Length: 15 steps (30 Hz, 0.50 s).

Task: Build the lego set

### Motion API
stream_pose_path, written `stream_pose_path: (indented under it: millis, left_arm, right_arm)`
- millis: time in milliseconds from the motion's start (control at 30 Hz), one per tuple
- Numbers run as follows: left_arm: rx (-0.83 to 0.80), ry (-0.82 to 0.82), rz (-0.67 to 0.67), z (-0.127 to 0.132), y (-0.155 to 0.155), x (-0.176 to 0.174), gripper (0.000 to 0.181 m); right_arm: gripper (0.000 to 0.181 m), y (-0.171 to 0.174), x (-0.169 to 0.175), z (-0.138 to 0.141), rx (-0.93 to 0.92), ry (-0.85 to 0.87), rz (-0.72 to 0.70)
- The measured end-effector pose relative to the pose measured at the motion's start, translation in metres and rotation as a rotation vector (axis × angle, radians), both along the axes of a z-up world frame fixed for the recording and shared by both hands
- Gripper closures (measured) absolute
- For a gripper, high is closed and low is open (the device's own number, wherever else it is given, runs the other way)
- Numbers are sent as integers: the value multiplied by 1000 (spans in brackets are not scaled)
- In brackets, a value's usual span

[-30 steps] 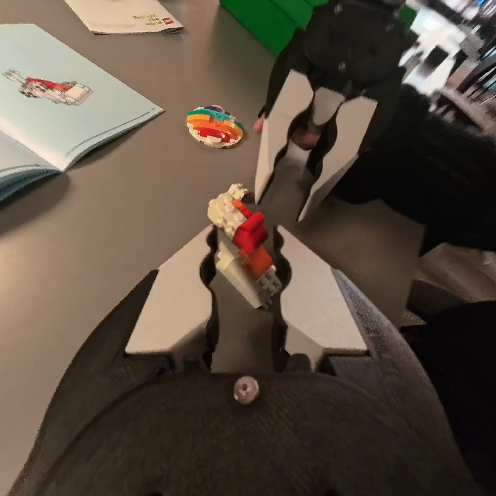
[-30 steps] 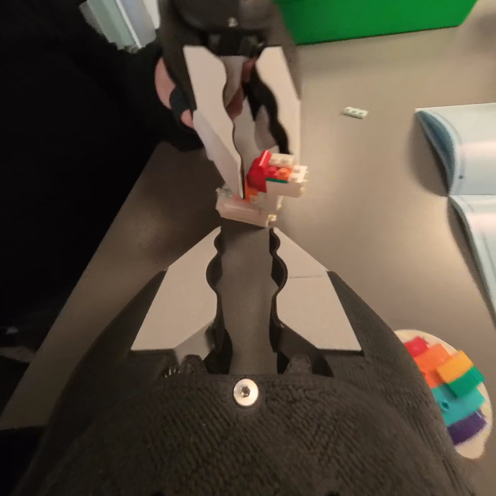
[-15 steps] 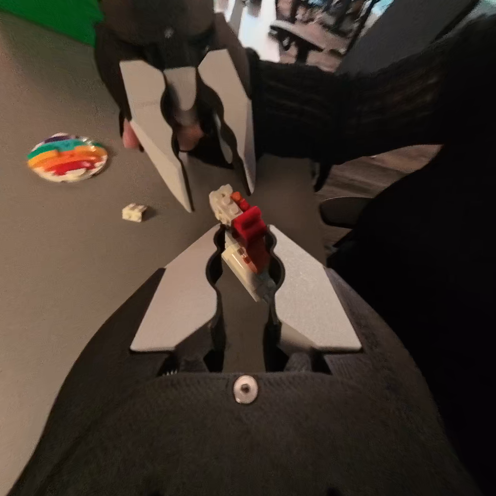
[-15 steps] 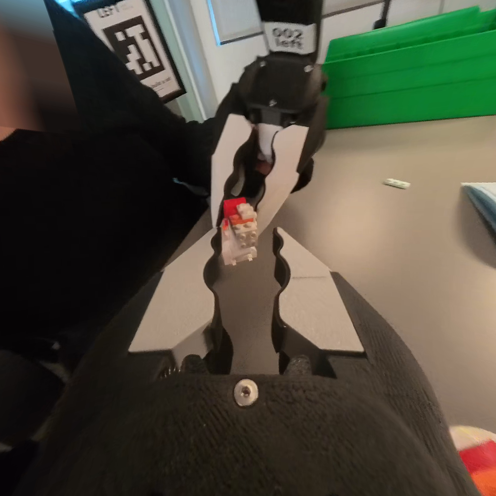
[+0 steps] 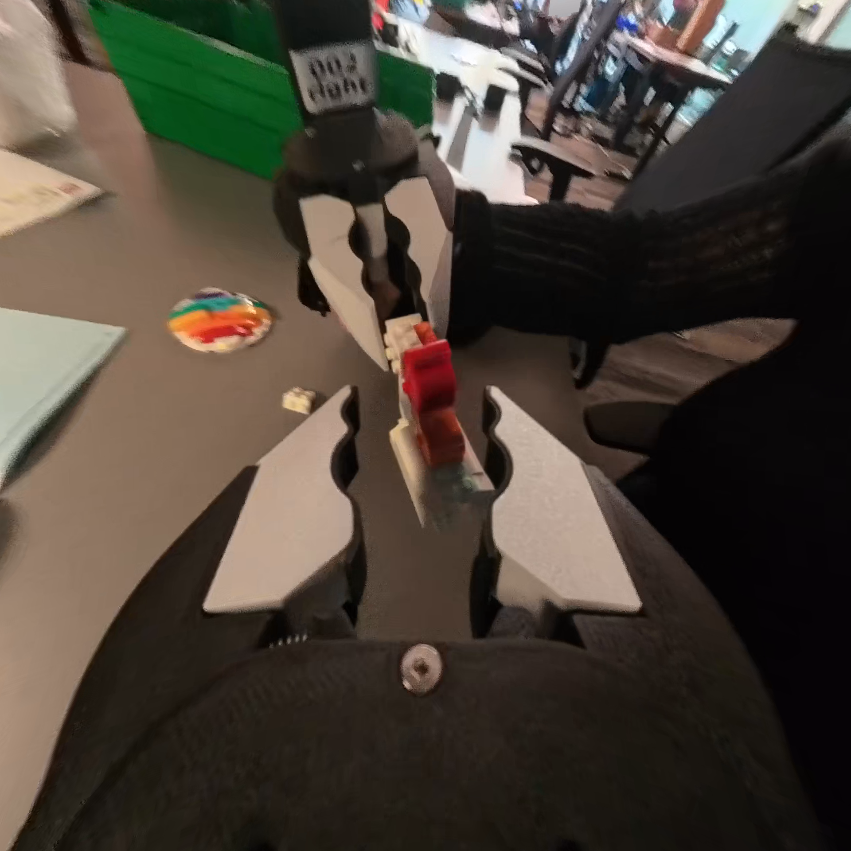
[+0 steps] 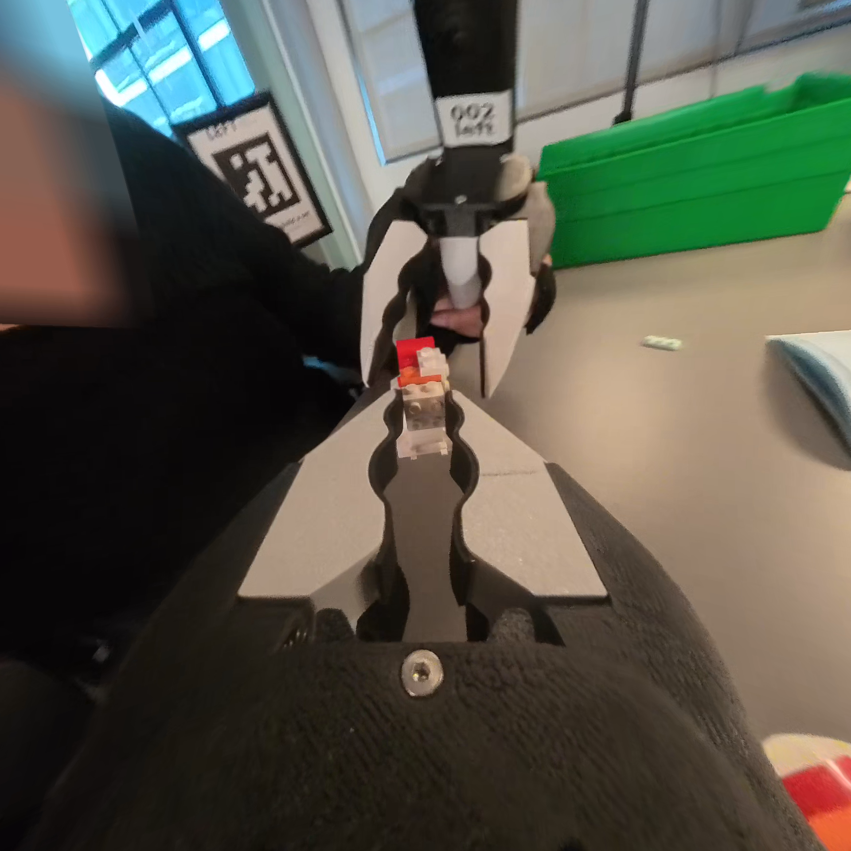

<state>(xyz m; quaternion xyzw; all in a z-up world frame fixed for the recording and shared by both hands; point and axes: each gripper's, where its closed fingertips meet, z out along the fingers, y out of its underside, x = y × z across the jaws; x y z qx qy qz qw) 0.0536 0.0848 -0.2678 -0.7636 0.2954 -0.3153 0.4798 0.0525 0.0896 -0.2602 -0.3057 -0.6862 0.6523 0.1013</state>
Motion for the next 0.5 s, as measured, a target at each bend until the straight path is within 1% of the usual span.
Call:
stream_pose_path:
  millis: [67,100,133,200,233,300,333,433,467,500]
  left_arm:
    - [74,3,84,5,10,-12,119]
    - [82,11,103,4,14,-16,114]
    - [67,15,105,2,16,-17,110]
    - [1,5,61,-5,17,-15,110]
    - [-30,-1,32,-9,18,-14,114]
    - [-73,-20,-23,-12,18,-10,133]
    - [-76,-17,-19,-14,21,-10,140]
    - [-56,-4,14,-19,33,-18,144]
    - [-72,-9,36,-21,37,-23,144]
    - [-81,-19,72,-22,43,-30,144]
  right_arm:
    - [165,12,-5,5,-37,28,-57]
    - [165,17,-7,8,-53,47,-84]
    - [165,22,-9,11,-68,64,-108]
    - [165,30,-11,16,-81,95,-150]
    - [165,33,-11,17,-79,104,-163]
    - [165,36,-12,18,-66,114,-182]
    - [165,37,-12,18,-58,113,-187]
    - [164,44,-18,15,-1,120,-263]
    - [154,52,-22,10,63,112,-321]
    - [150,63,-24,1,160,87,-384]
